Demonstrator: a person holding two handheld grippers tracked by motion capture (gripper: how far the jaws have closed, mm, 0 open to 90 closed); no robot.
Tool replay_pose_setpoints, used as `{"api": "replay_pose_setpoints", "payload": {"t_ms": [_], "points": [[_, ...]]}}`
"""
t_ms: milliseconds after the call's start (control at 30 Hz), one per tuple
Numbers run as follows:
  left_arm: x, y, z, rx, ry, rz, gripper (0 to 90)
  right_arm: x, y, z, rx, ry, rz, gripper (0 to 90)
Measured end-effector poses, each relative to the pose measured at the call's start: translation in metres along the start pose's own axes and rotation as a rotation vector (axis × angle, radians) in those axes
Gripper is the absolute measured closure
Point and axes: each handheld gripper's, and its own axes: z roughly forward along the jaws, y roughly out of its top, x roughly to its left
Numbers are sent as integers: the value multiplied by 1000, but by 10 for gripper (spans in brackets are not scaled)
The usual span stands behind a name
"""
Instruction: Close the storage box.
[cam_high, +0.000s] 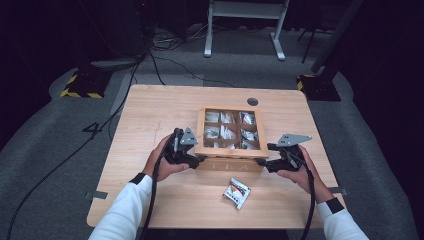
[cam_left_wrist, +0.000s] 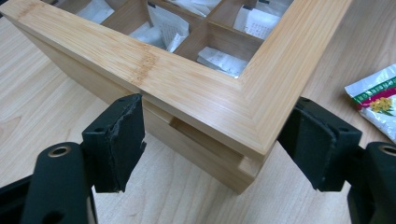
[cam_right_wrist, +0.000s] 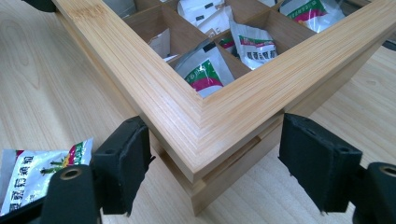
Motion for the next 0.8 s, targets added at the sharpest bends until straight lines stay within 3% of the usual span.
{"api": "replay_pose_setpoints", "payload": {"t_ms": [300,400,567,800], "points": [[-4,-5,2,17,0,9,243,3,-6,4,23,-2,-9,258],[-5,-7,1,-7,-14,-4,235,4,-7,5,32,0,-11,253],[-6,-9,-3,-45,-6,-11,253,4,-10,1,9,4,0,275],[-13,-11,-3,-45,-6,11,257,11,-10,-4,-15,-15,-22,280]]}}
